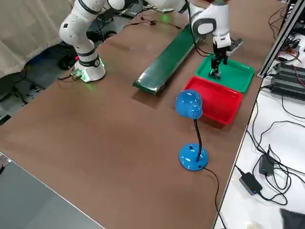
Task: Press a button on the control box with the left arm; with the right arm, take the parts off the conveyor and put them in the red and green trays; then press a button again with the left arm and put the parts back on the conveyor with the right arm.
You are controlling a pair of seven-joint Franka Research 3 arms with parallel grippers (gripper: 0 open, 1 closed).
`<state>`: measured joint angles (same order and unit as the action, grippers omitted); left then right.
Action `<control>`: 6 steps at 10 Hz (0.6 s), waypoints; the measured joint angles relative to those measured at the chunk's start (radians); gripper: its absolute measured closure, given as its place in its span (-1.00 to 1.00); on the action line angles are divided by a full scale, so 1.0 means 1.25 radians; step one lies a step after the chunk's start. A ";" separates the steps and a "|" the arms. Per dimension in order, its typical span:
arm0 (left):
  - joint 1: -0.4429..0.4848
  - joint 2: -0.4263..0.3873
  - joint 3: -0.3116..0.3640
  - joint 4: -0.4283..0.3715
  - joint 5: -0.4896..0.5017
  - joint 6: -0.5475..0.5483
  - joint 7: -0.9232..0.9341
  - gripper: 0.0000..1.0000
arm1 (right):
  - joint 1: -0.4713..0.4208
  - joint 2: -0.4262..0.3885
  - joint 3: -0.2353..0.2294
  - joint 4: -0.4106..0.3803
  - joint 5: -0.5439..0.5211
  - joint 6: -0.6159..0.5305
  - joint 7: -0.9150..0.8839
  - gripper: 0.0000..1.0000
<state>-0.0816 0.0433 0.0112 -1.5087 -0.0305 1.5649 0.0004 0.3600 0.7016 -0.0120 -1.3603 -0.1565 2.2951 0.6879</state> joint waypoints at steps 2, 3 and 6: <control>0.000 0.000 0.000 0.000 0.000 0.000 0.000 -1.00 | -0.052 -0.090 0.000 0.003 0.000 -0.104 -0.066 -0.99; 0.000 0.000 -0.001 0.000 0.000 0.000 0.000 -1.00 | -0.075 -0.140 0.001 0.004 0.000 -0.150 -0.087 -0.99; 0.000 0.000 -0.001 0.001 0.000 0.000 0.000 -1.00 | -0.104 -0.260 0.004 0.004 0.016 -0.321 -0.140 -0.99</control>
<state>-0.0814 0.0433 0.0105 -1.5079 -0.0304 1.5646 0.0004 0.2304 0.3765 -0.0070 -1.3553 -0.1367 1.8943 0.5134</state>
